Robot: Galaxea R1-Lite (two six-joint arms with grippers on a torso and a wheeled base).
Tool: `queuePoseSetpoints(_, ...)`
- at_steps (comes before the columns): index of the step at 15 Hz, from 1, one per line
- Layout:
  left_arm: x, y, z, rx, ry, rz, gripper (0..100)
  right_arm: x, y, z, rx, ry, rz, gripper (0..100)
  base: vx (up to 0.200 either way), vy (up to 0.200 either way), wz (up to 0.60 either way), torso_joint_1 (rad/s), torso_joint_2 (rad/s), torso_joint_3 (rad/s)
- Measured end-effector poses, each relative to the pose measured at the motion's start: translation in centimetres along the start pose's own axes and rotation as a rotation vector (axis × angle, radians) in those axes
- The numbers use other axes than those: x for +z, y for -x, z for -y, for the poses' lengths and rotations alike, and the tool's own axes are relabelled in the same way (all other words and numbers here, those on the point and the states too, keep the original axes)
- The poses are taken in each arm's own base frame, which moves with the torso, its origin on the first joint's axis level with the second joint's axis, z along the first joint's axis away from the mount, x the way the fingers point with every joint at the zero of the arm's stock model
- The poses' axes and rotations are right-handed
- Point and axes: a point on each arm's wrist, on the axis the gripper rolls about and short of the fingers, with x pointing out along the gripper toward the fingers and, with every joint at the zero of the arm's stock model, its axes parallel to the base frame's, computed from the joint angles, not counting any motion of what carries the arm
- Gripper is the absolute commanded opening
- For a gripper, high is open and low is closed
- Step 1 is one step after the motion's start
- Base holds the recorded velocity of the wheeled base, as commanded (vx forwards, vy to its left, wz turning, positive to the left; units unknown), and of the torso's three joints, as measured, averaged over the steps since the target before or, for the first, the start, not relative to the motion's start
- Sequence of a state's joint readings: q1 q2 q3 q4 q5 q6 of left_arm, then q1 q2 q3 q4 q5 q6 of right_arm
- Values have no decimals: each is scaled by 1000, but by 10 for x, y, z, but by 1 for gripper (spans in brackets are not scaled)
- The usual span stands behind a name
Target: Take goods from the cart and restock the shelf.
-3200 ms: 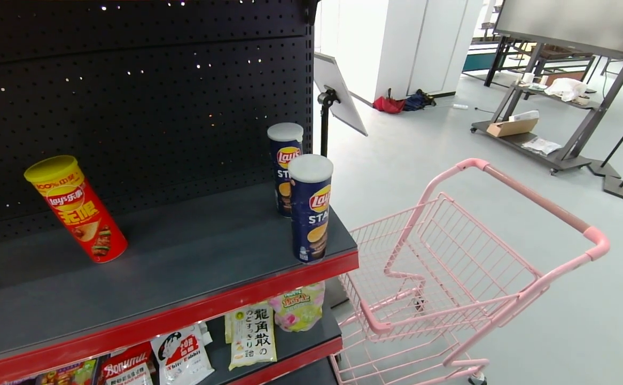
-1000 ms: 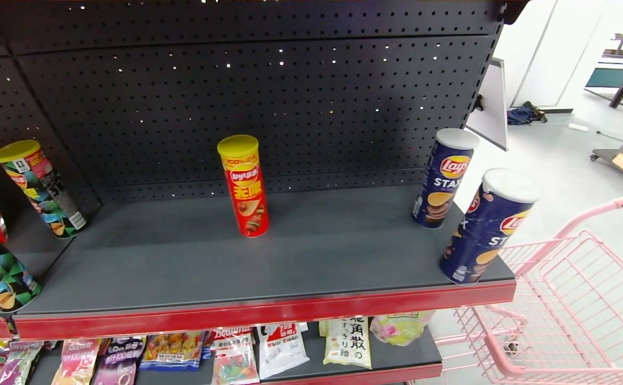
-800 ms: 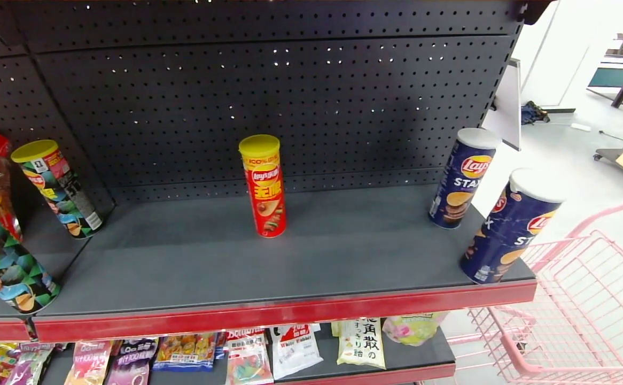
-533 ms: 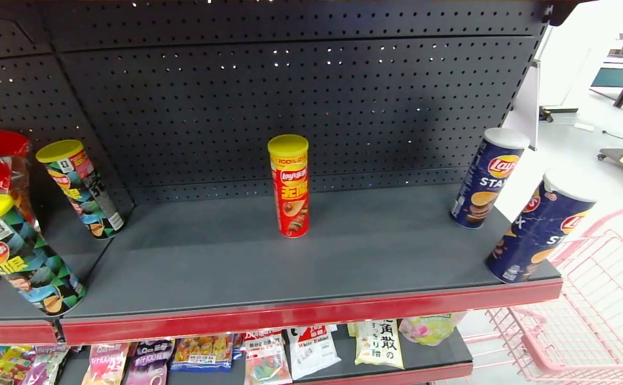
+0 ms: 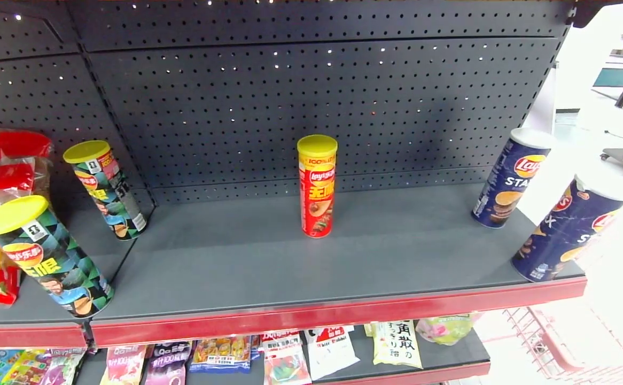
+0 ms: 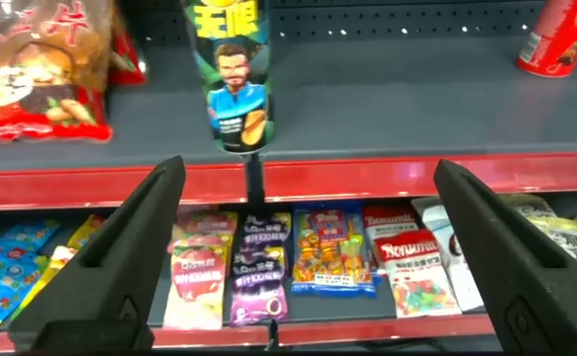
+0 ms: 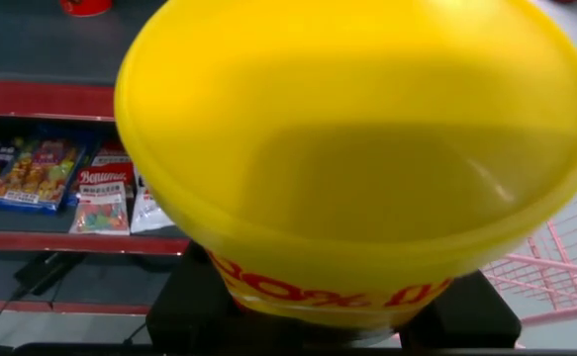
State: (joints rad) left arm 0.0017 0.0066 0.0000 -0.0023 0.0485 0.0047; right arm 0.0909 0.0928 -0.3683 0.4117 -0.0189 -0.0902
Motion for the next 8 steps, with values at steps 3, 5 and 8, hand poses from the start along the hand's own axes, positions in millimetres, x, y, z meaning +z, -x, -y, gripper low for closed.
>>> queuePoseSetpoints(3, 0, 0, 0, 0, 0, -1, 100, -1, -1, 0, 2, 0, -3, 0, 0, 0, 0, 0, 0, 0)
queuePoseSetpoints(5, 0, 0, 0, 0, 0, -1, 100, -1, -1, 0, 1, 0, -4, 0, 200, 0, 0, 5, 2, 5)
queuePoseSetpoints(8, 0, 0, 0, 0, 1, 0, 100, -1, -1, 0, 1, 0, -5, 0, 67, 0, 0, -6, -2, 1)
